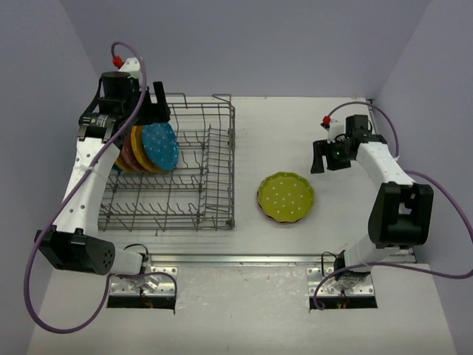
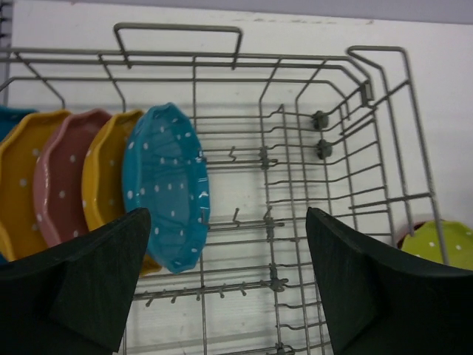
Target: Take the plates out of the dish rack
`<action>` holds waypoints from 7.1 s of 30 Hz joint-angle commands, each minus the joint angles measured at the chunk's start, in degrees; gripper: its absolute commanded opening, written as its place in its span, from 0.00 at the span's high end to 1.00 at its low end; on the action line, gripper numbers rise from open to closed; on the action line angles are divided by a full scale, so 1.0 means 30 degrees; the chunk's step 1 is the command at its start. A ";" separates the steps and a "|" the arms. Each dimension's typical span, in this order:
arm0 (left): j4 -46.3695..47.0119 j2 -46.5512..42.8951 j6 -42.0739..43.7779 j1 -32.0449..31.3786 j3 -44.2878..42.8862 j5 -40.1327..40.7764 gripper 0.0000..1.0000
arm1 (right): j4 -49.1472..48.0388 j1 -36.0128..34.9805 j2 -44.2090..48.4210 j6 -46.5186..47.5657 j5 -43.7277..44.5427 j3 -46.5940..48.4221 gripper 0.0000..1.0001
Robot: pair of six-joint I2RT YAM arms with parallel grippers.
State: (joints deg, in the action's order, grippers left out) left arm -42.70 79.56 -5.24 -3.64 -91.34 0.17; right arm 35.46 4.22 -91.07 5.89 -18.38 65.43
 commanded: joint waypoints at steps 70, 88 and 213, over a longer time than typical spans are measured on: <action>0.5656 -0.2377 -0.5214 0.0382 -0.2193 -1.9788 1.00 | -1.5176 -0.2378 0.6789 -1.8117 -1.4561 0.2477 0.01; 0.6645 0.0010 -0.5917 -0.1542 0.0136 -2.1633 1.00 | -1.2570 -0.6739 0.3104 -1.5068 -1.2827 0.4813 0.01; 0.0255 0.3880 0.1658 0.2208 0.0118 0.2579 0.14 | 0.1342 -0.1172 0.6354 -0.0087 -0.1342 0.1943 0.01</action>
State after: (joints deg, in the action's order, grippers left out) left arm -45.16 88.53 -0.64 2.33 -90.63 6.50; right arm 39.65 0.97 -73.34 5.58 -21.21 69.60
